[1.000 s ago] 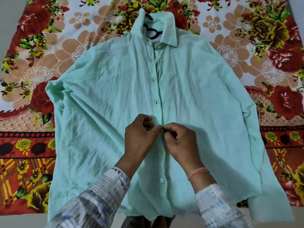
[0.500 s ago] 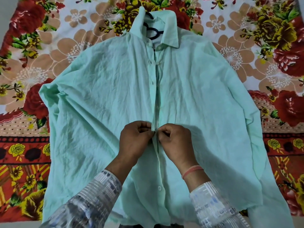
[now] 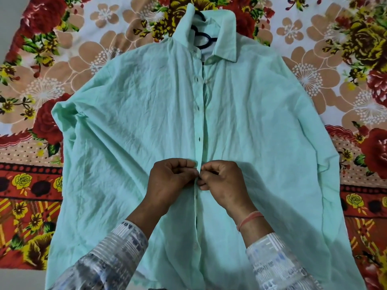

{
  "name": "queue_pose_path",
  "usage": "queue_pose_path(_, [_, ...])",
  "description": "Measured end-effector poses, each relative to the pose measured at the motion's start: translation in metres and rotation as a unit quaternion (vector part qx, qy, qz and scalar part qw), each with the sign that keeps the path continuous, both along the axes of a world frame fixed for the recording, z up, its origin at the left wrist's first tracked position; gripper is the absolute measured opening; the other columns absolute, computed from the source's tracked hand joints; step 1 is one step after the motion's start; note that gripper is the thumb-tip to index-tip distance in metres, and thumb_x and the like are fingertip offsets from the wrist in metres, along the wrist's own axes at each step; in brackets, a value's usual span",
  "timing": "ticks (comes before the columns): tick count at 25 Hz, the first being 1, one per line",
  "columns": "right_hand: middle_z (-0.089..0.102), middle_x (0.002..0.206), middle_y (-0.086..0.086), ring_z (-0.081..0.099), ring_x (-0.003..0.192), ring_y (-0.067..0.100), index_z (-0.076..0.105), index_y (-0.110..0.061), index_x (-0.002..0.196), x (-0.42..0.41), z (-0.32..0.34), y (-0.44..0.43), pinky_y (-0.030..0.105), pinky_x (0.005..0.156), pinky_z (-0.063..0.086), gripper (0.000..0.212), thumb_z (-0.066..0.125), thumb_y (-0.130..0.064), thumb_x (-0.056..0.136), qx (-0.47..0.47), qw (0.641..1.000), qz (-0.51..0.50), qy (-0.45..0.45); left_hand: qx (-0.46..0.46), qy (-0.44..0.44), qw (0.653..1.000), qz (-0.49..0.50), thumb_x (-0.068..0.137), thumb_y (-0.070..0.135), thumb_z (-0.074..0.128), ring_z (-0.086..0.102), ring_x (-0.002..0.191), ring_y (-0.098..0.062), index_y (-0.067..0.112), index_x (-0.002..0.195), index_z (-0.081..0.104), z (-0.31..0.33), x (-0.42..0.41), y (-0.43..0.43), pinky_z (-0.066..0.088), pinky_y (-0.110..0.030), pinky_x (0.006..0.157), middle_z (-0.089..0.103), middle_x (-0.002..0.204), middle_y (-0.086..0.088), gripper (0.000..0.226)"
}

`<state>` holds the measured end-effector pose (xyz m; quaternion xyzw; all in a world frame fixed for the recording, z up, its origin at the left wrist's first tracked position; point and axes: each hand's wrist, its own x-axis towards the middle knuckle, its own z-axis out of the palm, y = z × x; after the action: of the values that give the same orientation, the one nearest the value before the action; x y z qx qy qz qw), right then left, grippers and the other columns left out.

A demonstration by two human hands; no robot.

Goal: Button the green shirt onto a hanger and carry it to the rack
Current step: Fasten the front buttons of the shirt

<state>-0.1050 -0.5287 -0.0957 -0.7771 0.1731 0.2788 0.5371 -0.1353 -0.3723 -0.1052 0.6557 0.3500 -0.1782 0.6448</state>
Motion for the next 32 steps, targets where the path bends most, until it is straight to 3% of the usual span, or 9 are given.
queue_pose_path(3, [0.08,0.077,0.007,0.079,0.07,0.016,0.078,-0.02,0.082,0.002,0.002,-0.003,0.031,0.067,0.066,0.014,0.075,-0.013,0.094,0.012,1.0,0.017,0.005,0.035,-0.012,0.999,-0.029,0.082,0.006,0.09,0.083,0.086,-0.02,0.019,0.099,0.082,-0.003,0.0,-0.004,0.066,-0.04,0.09,0.085,0.086,-0.003,0.022])
queue_pose_path(10, [0.077,0.083,-0.003,0.07,0.065,0.009,0.053,-0.029,0.116,-0.004,-0.008,-0.009,0.025,0.062,0.05,0.03,0.064,-0.007,0.099,0.037,0.999,0.025,-0.018,0.048,-0.011,0.996,-0.073,0.085,0.006,0.089,0.082,0.093,-0.011,0.016,0.106,0.084,0.003,-0.004,-0.002,0.064,-0.029,0.094,0.086,0.092,0.0,0.024])
queue_pose_path(15, [0.075,0.081,0.0,0.075,0.072,0.022,0.061,-0.029,0.099,0.002,-0.011,-0.012,0.048,0.074,0.064,0.005,0.056,-0.028,0.099,-0.007,0.99,0.125,-0.066,0.095,0.007,0.995,-0.044,0.09,0.014,0.085,0.082,0.079,-0.022,0.019,0.097,0.083,0.015,0.006,-0.006,0.068,-0.044,0.085,0.083,0.082,-0.004,0.008])
queue_pose_path(16, [0.074,0.079,0.002,0.076,0.071,0.024,0.062,-0.027,0.096,0.007,-0.009,-0.013,0.049,0.072,0.064,0.012,0.052,-0.032,0.097,-0.011,0.988,0.138,-0.065,0.128,0.005,0.991,-0.038,0.088,0.019,0.087,0.081,0.075,-0.02,0.021,0.093,0.082,0.018,0.012,-0.008,0.068,-0.042,0.082,0.083,0.079,-0.002,0.007])
queue_pose_path(20, [0.07,0.069,0.002,0.071,0.063,0.02,0.069,-0.017,0.086,0.025,-0.008,-0.019,0.041,0.064,0.062,0.018,0.053,-0.026,0.091,-0.053,0.973,0.202,-0.102,0.217,-0.042,0.975,-0.016,0.081,0.035,0.091,0.076,0.078,-0.002,0.028,0.098,0.079,0.024,0.04,-0.023,0.063,-0.026,0.08,0.08,0.083,0.009,0.022])
queue_pose_path(23, [0.069,0.066,0.0,0.065,0.059,0.014,0.073,-0.013,0.083,0.037,-0.013,-0.019,0.031,0.061,0.054,0.014,0.062,-0.017,0.091,-0.103,0.964,0.174,-0.173,0.257,-0.085,0.963,-0.014,0.079,0.037,0.092,0.072,0.082,0.002,0.028,0.11,0.073,0.02,0.063,-0.032,0.057,-0.013,0.077,0.076,0.09,0.013,0.038])
queue_pose_path(25, [0.079,0.081,-0.002,0.074,0.073,0.012,0.079,-0.015,0.093,0.046,-0.017,-0.017,0.029,0.073,0.06,0.011,0.068,-0.014,0.091,-0.106,0.965,0.114,-0.211,0.272,-0.091,0.957,-0.035,0.08,0.028,0.091,0.072,0.082,0.0,0.027,0.119,0.07,0.016,0.071,-0.035,0.058,-0.018,0.079,0.075,0.091,0.012,0.045])
queue_pose_path(27, [0.083,0.091,-0.002,0.077,0.081,0.011,0.082,-0.016,0.1,0.055,-0.017,-0.013,0.027,0.083,0.062,0.013,0.074,-0.012,0.091,-0.099,0.968,0.09,-0.211,0.266,-0.074,0.96,-0.04,0.082,0.016,0.084,0.074,0.084,-0.005,0.025,0.122,0.07,0.014,0.075,-0.034,0.063,-0.032,0.084,0.077,0.09,0.012,0.043])
queue_pose_path(32, [0.082,0.085,-0.005,0.077,0.08,0.007,0.084,-0.019,0.098,0.071,-0.015,0.001,0.03,0.083,0.064,0.015,0.078,-0.013,0.087,-0.124,0.965,0.127,-0.192,0.119,-0.006,0.991,0.061,0.084,0.005,0.081,0.08,0.089,-0.015,0.024,0.108,0.078,0.002,0.076,-0.014,0.066,-0.045,0.092,0.082,0.09,0.002,0.03])
